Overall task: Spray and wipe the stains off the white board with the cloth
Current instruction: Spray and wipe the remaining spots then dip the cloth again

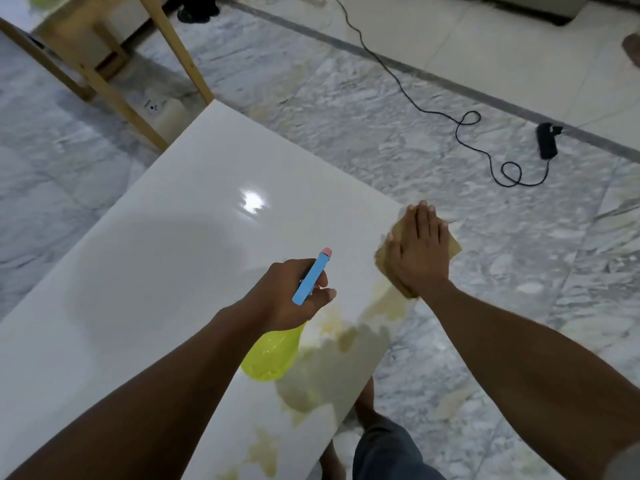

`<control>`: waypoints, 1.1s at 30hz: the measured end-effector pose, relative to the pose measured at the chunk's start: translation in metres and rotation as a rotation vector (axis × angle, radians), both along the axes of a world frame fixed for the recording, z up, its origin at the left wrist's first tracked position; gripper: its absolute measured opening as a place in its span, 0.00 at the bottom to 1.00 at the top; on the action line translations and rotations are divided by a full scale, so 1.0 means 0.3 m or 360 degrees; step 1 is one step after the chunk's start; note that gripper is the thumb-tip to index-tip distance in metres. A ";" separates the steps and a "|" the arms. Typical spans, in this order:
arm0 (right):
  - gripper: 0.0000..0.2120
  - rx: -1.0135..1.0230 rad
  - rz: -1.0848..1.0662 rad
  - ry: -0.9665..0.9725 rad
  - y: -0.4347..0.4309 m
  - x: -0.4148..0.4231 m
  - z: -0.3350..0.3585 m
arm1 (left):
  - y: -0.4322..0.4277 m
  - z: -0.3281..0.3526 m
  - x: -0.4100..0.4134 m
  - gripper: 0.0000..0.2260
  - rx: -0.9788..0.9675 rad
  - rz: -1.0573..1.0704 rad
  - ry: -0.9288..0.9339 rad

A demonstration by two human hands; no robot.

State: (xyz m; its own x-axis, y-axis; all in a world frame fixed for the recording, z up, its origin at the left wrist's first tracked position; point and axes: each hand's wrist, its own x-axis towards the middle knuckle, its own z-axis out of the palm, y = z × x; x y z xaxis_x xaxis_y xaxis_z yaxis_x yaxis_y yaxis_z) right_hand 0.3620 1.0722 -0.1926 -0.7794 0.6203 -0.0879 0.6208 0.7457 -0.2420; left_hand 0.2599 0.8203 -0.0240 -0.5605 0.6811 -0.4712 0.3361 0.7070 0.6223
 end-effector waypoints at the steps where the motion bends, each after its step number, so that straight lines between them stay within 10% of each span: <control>1: 0.35 0.0031 -0.0038 0.0031 -0.016 0.002 -0.011 | -0.004 -0.004 0.000 0.10 0.0001 0.0007 0.0008; 33: 0.34 0.0160 -0.0069 0.0081 -0.527 0.168 -0.060 | -0.819 -0.025 0.341 0.09 0.0000 0.0184 -0.0004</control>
State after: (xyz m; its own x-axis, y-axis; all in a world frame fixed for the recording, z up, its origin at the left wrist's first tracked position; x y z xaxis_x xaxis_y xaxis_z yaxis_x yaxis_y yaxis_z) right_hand 0.4124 0.9142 -0.2105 -0.7534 0.6574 0.0151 0.6420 0.7404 -0.1993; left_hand 0.3623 0.5746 -0.0317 -0.6342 0.6120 -0.4725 0.2509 0.7409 0.6230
